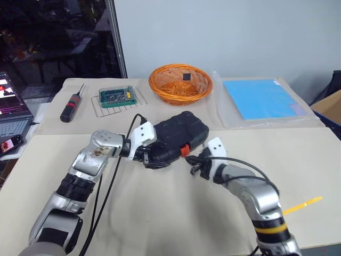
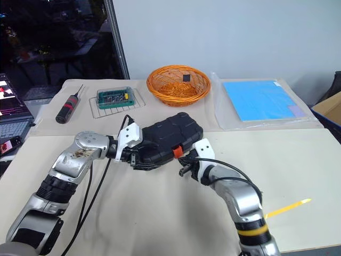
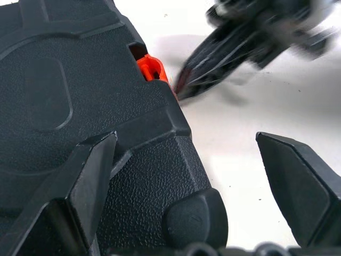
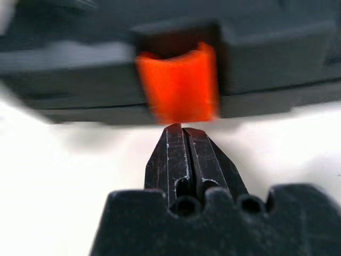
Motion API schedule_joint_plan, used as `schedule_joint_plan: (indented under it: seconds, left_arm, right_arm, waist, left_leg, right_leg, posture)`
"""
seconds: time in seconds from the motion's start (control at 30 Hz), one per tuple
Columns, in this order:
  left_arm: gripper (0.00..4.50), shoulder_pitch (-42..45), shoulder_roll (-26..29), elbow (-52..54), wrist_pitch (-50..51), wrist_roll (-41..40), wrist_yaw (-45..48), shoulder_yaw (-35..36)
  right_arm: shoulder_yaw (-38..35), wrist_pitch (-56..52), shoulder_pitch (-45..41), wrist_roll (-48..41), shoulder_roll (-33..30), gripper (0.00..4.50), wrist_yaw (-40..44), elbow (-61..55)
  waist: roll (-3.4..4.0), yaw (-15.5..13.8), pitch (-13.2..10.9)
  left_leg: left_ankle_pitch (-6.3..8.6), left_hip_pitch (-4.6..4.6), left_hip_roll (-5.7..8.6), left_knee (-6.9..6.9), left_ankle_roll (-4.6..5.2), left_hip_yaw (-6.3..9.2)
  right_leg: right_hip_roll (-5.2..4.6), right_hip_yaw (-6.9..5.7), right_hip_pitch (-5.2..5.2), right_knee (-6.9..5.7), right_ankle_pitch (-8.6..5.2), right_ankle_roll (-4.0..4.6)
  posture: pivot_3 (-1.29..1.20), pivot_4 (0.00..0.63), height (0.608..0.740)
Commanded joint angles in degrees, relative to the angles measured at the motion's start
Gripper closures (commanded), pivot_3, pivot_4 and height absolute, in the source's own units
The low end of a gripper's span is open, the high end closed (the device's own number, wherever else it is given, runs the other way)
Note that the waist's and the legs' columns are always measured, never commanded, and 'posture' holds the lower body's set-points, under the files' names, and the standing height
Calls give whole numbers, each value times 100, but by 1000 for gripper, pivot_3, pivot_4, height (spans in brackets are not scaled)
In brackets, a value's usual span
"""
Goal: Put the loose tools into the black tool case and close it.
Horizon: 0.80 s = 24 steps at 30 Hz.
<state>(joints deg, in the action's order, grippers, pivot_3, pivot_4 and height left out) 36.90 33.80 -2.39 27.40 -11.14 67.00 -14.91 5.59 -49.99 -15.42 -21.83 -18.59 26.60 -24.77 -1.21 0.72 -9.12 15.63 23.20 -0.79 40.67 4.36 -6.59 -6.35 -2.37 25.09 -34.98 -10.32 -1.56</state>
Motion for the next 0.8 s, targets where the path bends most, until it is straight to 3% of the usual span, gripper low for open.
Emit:
schedule_joint_plan:
  seconds: [0.03, 0.33, 0.63, 0.8]
  left_arm:
    - [0, -274, 33, -263, 228, 197, -40, -291]
    - [0, -311, 48, -213, 195, 192, -62, -316]
    - [0, -376, 75, -126, 217, 200, -116, -300]
    - [0, -430, 66, -63, 252, 195, -161, -291]
  right_arm:
    - [-314, -38, 7, -357, 49, 4426, 23, -421]
    - [-144, 789, -677, 225, 401, 4426, -313, 957]
    - [678, 310, -816, 616, -139, 4426, 82, 1374]
    - [1108, 280, -857, 960, -359, 4426, 169, 1592]
  waist:
    - [-1, 1, 0]
    - [0, 2, 0]
    - [3, 16, 33]
    - [-4, 16, 111]
  left_leg:
    - [0, -3, 0, 0, -1, 1]
    - [1, -3, 0, 0, -8, 1]
    - [9, -39, -2, -7, -23, 3]
    - [11, -39, -1, -33, -26, 2]
  right_leg:
    - [-1, -1, -2, 0, -4, 4]
    - [-2, 0, 2, -1, -12, 10]
    - [-6, -1, -6, 1, -34, -11]
    - [-9, 1, -7, 6, -19, 19]
  posture:
    - [0, 150, 740]
    - [0, 150, 740]
    - [0, 150, 740]
    - [0, 150, 740]
